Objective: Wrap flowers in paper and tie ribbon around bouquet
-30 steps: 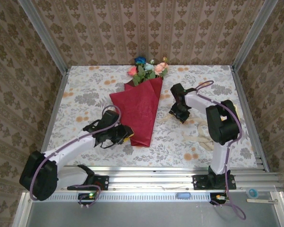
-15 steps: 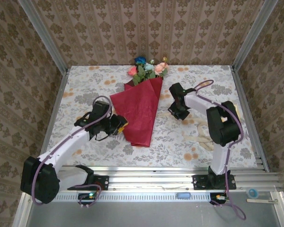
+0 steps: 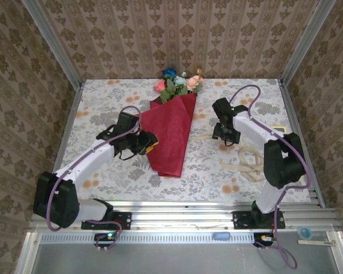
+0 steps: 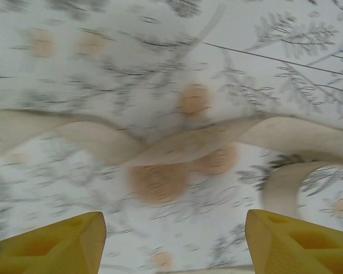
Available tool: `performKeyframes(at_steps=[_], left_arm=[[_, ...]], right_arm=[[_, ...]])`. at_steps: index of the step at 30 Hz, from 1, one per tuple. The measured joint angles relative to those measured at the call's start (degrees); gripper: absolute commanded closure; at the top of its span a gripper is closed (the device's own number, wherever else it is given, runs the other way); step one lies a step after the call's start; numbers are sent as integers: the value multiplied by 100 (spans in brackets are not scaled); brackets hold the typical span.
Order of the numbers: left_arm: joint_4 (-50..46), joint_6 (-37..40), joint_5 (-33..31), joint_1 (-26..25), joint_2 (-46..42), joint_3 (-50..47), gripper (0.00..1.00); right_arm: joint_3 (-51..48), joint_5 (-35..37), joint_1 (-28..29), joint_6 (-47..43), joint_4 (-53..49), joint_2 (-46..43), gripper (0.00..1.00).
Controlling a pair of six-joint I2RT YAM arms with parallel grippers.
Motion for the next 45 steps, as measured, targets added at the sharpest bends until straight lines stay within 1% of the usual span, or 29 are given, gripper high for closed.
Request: performKeyframes(at_steps=[4,9,11,13,14,16,17,18,19,24,28,32,35,38,40,43,45], left_arm=[[28,46,15,-142,149,33,65],[35,50,20,-321,385,33,65],[33,61,20,-354,409,33,65],[37,61,17,-369,409,33,65],[39,59,17,-369,409,33,65],[39,61,15,-367,402,33,65],[39,61,15,-367,398,33,66],[39,61,13,-367,389,33,66],[39,61,13,-367,376,33,66],[35,61,-7,-302,177,20,66],[-61,94,-57,-33,-98,0,66],[-404,195,-236,468,-389,-2,66],[-848,238,-586,848,-693,0,67],[-1351,225,-1141,1097,-1163,24,71],[-1620,179,-1517,1174,-1587,74,72],[-1941,74,-1974,1211,-2149,216,73],[-2090,4,-2227,1217,-2470,260,73]], right_arm=[[4,-192,-455,-254,-90,310,33],[420,-415,-415,-299,-118,868,36],[599,-496,-389,-319,-105,1126,40],[702,-619,-367,-332,-59,1344,48],[767,-664,-361,-302,-68,1388,55],[787,-739,-352,-216,-22,1390,81],[787,-758,-345,-212,4,1394,90],[787,-754,-334,-175,26,1392,98],[787,-693,-319,-133,7,1384,100],[785,-682,-225,-20,175,1132,100],[798,-645,46,-31,361,323,100],[1228,-684,516,-33,605,-540,100],[1921,-763,1086,-28,931,-767,100],[2660,-859,1755,2,1272,-645,100],[3154,-931,2170,90,1451,-409,100],[3943,-1115,2682,297,1635,223,100],[4507,-1279,2966,459,1698,839,100]])
